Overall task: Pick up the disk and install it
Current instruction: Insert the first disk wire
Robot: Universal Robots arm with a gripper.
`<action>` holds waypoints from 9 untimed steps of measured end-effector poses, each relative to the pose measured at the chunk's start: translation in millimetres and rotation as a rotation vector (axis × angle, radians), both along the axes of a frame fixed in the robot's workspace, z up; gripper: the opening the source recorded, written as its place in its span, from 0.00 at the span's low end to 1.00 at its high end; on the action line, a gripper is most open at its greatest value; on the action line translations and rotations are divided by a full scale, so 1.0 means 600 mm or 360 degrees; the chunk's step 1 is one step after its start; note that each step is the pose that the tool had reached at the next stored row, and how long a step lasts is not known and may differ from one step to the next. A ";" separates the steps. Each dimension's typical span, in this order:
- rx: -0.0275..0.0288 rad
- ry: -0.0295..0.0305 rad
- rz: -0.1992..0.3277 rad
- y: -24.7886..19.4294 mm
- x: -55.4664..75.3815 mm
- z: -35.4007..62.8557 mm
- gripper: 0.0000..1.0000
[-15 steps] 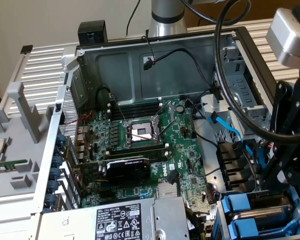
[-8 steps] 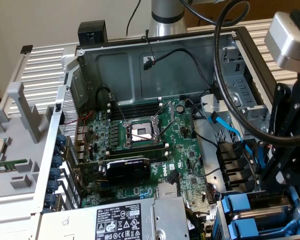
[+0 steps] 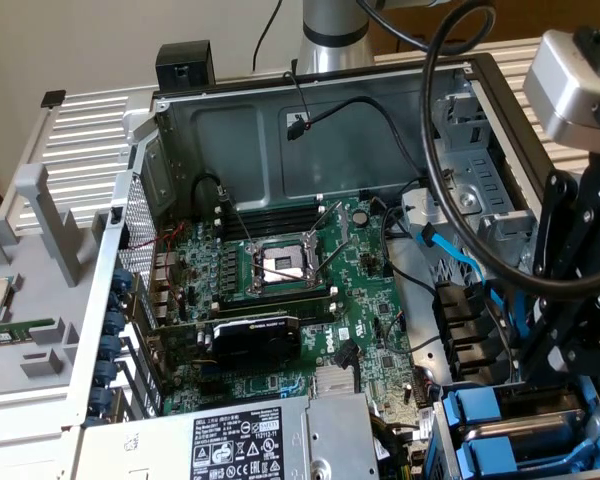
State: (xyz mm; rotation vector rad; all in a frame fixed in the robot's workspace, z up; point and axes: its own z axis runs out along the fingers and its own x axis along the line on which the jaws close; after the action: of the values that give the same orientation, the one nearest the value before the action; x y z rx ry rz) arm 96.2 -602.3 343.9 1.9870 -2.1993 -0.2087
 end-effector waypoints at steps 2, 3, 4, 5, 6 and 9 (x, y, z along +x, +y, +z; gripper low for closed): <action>-0.00043 -0.00152 0.0000 0.0001 -0.001 0.000 0.17; -0.00073 -0.00197 0.0000 0.0000 -0.001 0.000 0.17; -0.00121 -0.00229 0.0000 0.0000 -0.002 0.000 0.17; -0.00156 -0.00236 0.0000 0.0000 -0.002 0.000 0.17; -0.00164 -0.00236 0.0000 0.0000 -0.002 0.000 0.17; -0.00170 -0.00237 0.0000 0.0000 -0.004 0.000 0.17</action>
State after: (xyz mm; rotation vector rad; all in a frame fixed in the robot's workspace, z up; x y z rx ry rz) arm 94.0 -602.3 344.0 1.9895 -2.2046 -0.1823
